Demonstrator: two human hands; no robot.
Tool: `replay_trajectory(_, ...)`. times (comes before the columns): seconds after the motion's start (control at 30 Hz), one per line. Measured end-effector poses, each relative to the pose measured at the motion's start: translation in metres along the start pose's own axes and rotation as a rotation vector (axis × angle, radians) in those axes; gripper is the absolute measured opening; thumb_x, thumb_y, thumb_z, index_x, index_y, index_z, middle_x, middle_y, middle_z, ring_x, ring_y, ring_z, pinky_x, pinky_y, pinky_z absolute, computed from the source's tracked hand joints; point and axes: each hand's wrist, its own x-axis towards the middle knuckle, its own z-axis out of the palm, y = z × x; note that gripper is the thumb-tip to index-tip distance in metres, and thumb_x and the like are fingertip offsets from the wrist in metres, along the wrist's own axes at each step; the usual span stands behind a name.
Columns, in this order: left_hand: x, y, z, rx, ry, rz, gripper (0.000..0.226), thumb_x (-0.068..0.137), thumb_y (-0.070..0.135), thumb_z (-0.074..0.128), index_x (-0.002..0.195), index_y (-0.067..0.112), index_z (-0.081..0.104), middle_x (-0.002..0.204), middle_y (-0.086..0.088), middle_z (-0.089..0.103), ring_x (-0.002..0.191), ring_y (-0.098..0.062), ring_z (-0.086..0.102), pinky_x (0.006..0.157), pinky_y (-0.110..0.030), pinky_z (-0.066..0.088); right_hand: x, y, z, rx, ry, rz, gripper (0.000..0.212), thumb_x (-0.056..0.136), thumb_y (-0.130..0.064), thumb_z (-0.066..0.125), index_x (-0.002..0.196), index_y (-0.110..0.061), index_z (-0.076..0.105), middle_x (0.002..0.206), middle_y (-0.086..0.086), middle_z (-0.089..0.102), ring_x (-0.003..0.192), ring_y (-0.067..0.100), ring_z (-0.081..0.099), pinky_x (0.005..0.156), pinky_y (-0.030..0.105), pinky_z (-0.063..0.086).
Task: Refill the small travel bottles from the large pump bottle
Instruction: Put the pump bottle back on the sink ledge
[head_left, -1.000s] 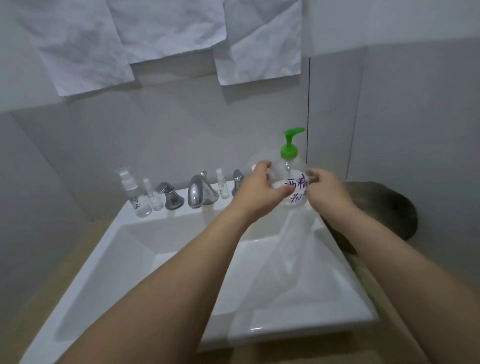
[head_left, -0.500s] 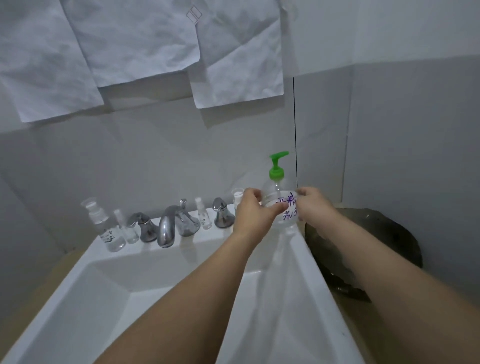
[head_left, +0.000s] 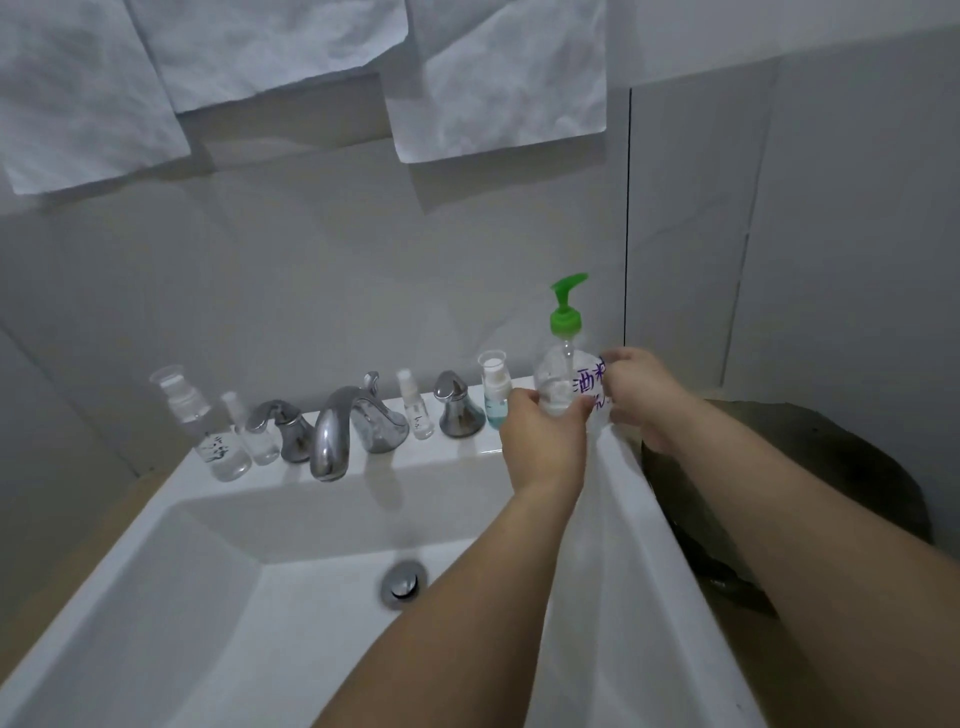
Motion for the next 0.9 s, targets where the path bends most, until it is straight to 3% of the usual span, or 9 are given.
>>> replay_trajectory(0.13, 0.006, -0.007, 0.004, -0.049, 0.015, -0.007, 0.024, 0.084, 0.029, 0.071, 0.104, 0.017, 0.064, 0.088, 0.008, 0.063, 0.083, -0.012, 0.058, 0.071, -0.021, 0.039, 0.014, 0.002, 0.006, 0.044, -0.01, 0.016, 0.053, 0.089, 0.002, 0.034, 0.138, -0.013, 0.046, 0.11, 0.009, 0.061, 0.071, 0.016, 0.052, 0.054, 0.025, 0.037)
replay_trajectory(0.33, 0.013, -0.013, 0.003, 0.025, 0.003, 0.059, 0.011, 0.086, 0.023, 0.062, 0.093, 0.016, 0.067, 0.074, 0.004, 0.061, 0.073, -0.02, 0.058, 0.064, -0.026, 0.041, 0.021, 0.005, 0.011, 0.125, 0.007, -0.009, 0.051, 0.086, 0.005, 0.032, 0.129, -0.01, 0.055, 0.092, 0.012, 0.059, 0.056, 0.016, 0.045, 0.045, 0.025, 0.029)
replay_trajectory(0.43, 0.014, -0.012, 0.001, 0.035, -0.022, 0.074, 0.012, 0.087, 0.022, 0.06, 0.094, 0.016, 0.067, 0.073, 0.006, 0.059, 0.074, -0.02, 0.058, 0.063, -0.024, 0.04, 0.021, 0.006, 0.012, 0.147, -0.012, -0.002, 0.052, 0.085, 0.008, 0.034, 0.13, -0.01, 0.053, 0.096, 0.01, 0.06, 0.059, 0.015, 0.047, 0.045, 0.025, 0.03)
replay_trajectory(0.57, 0.008, -0.008, -0.006, 0.033, -0.073, 0.062, 0.009, 0.088, 0.026, 0.062, 0.088, 0.017, 0.062, 0.064, 0.01, 0.05, 0.066, -0.012, 0.051, 0.053, -0.018, 0.034, 0.004, 0.01, 0.009, 0.155, -0.047, -0.016, 0.036, 0.082, 0.015, 0.035, 0.094, -0.011, 0.058, 0.073, 0.006, 0.054, 0.041, 0.007, 0.045, 0.035, 0.017, 0.032)
replay_trajectory(0.63, 0.001, -0.004, -0.013, 0.043, -0.084, 0.039, 0.013, 0.089, 0.029, 0.062, 0.083, 0.017, 0.058, 0.065, 0.009, 0.05, 0.066, -0.013, 0.051, 0.051, -0.016, 0.033, -0.003, 0.013, 0.009, 0.126, -0.046, -0.028, 0.032, 0.081, 0.011, 0.04, 0.094, -0.009, 0.061, 0.081, 0.009, 0.058, 0.048, 0.009, 0.046, 0.044, 0.02, 0.034)
replay_trajectory(0.73, -0.009, -0.004, -0.027, 0.09, -0.098, 0.007, 0.033, 0.088, 0.033, 0.061, 0.105, 0.004, 0.063, 0.094, -0.009, 0.064, 0.097, -0.027, 0.06, 0.076, -0.03, 0.046, -0.018, 0.016, 0.012, 0.031, 0.033, -0.084, 0.031, 0.083, 0.004, 0.047, 0.111, -0.004, 0.06, 0.096, 0.014, 0.06, 0.076, 0.021, 0.051, 0.069, 0.03, 0.041)
replay_trajectory(0.8, -0.017, -0.002, -0.042, 0.129, -0.153, -0.003, 0.03, 0.089, 0.029, 0.061, 0.111, 0.009, 0.063, 0.105, -0.007, 0.064, 0.104, -0.024, 0.059, 0.085, -0.029, 0.044, -0.033, 0.013, 0.013, -0.024, 0.099, -0.146, 0.033, 0.086, -0.002, 0.05, 0.118, -0.003, 0.057, 0.103, 0.012, 0.059, 0.09, 0.026, 0.053, 0.082, 0.036, 0.043)
replay_trajectory(0.9, -0.021, 0.004, -0.072, 0.318, -0.273, 0.125, 0.029, 0.089, 0.022, 0.057, 0.116, 0.015, 0.063, 0.111, 0.001, 0.065, 0.104, -0.017, 0.06, 0.086, -0.025, 0.047, -0.054, 0.006, 0.014, -0.185, 0.105, -0.243, 0.036, 0.087, -0.01, 0.051, 0.123, -0.01, 0.055, 0.116, 0.003, 0.058, 0.101, 0.023, 0.053, 0.082, 0.03, 0.04)
